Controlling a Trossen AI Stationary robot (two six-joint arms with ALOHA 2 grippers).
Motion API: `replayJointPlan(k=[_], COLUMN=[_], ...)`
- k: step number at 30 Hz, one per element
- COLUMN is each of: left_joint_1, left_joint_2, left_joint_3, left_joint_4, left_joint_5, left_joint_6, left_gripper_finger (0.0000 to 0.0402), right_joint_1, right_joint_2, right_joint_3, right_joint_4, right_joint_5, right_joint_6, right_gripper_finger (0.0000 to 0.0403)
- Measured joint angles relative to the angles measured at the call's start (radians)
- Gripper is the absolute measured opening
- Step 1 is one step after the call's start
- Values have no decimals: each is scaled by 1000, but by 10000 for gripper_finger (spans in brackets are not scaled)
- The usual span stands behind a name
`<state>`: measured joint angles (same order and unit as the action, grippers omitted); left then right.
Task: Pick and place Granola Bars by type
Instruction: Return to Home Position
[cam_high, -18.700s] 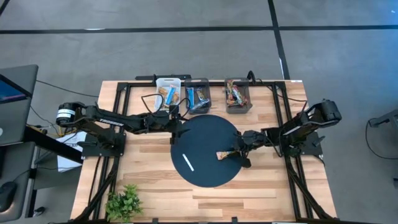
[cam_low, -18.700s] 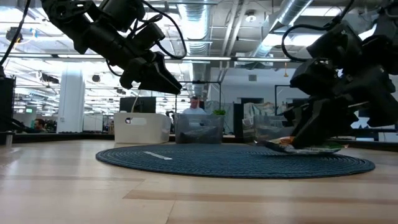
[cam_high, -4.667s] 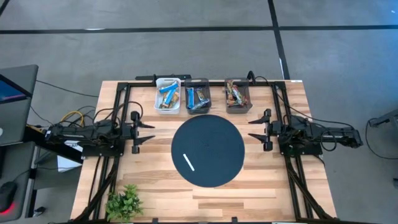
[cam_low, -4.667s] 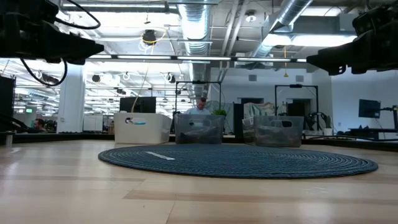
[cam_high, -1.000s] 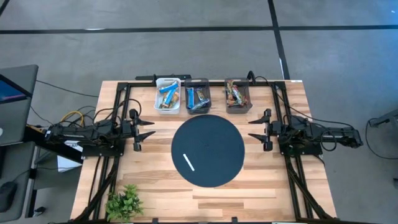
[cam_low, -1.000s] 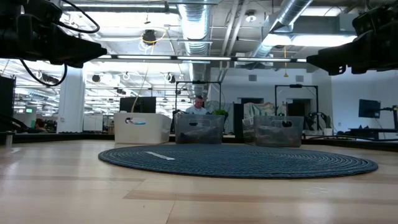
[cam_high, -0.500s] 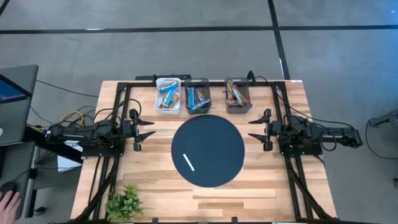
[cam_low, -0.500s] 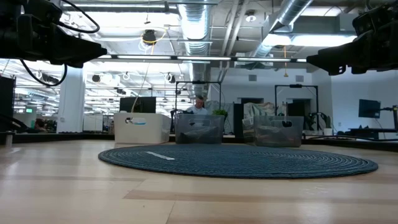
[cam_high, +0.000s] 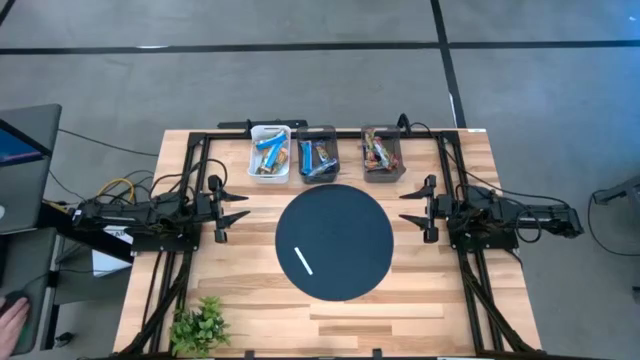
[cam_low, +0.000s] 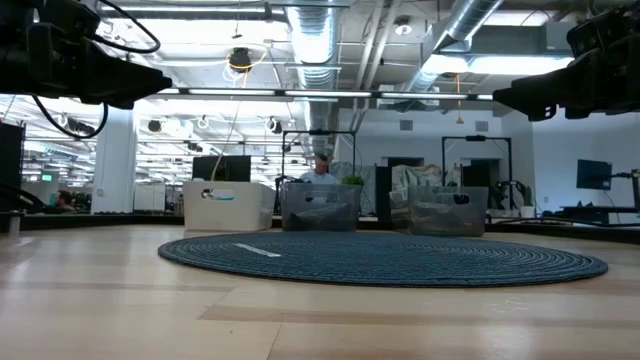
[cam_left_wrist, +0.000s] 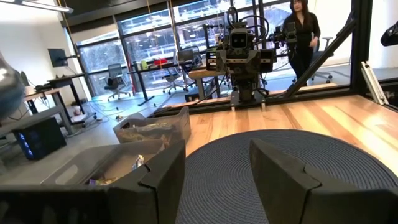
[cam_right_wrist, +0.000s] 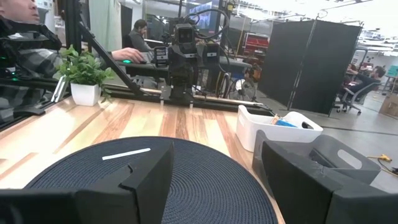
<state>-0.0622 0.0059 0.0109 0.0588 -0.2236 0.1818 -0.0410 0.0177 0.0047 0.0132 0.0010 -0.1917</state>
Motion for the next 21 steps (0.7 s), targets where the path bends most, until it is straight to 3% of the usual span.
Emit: replayJointPlan(k=[21], left_joint_1=[0], left_joint_2=[0], left_joint_3=[0], left_joint_4=[0], left_joint_5=[0], left_joint_6=[1], left_gripper_finger=[174], right_joint_1=[0], right_joint_2=[0], right_joint_3=[0], right_joint_4=[0], right_joint_5=[0], right_joint_6=[0], right_gripper_finger=[240])
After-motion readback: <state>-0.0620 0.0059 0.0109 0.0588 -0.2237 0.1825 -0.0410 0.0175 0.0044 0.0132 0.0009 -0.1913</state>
